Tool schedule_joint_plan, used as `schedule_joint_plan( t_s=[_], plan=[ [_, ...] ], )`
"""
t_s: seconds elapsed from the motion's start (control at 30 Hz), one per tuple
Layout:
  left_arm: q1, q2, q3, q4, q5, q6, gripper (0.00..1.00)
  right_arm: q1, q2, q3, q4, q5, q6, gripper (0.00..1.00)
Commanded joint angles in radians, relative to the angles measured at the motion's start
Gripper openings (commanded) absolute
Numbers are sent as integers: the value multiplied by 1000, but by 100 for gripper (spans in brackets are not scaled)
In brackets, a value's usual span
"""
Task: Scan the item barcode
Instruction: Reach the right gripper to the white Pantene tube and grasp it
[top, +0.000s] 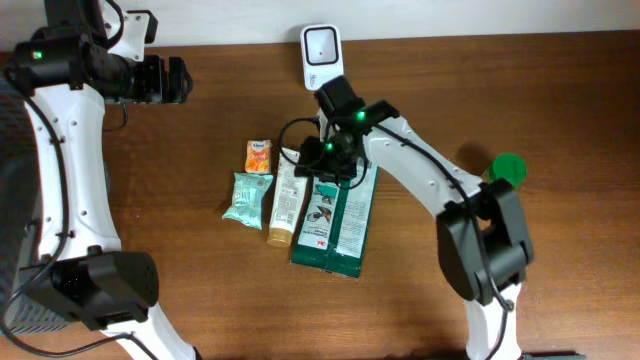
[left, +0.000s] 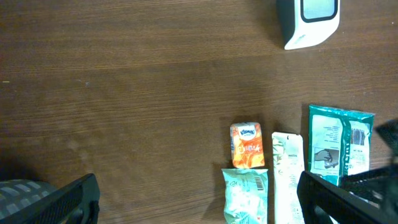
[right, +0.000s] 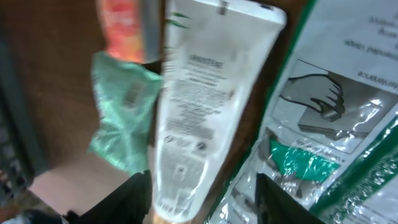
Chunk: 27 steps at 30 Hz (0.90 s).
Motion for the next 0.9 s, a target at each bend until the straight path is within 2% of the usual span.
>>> schedule_joint_plan(
  t_s=[0.0, 0.23, 0.37, 0.5, 0.73, 0.77, 0.8, 0.87],
  plan=[
    [3, -6, 5, 1, 11, 13, 99, 8, 34, -8, 8, 2, 34, 49],
    [3, -6, 5, 1, 11, 13, 99, 25, 95, -113, 170, -47, 86, 45],
    [3, -6, 5, 2, 11, 13, 99, 29, 98, -223, 386, -106, 86, 45],
    [3, -6, 5, 1, 11, 13, 99, 46, 98, -301, 524, -107, 116, 45],
    [3, -6, 5, 1, 11, 13, 99, 58, 99, -307, 563, -98, 107, 45],
    [3, -6, 5, 2, 11, 13, 99, 61, 99, -307, 563, -89, 107, 36],
    [3, -6, 5, 1, 11, 13, 99, 65, 100, -308, 562, -66, 108, 20],
    [3, -6, 5, 2, 11, 13, 99, 71, 100, -308, 563, -57, 108, 14]
  ],
)
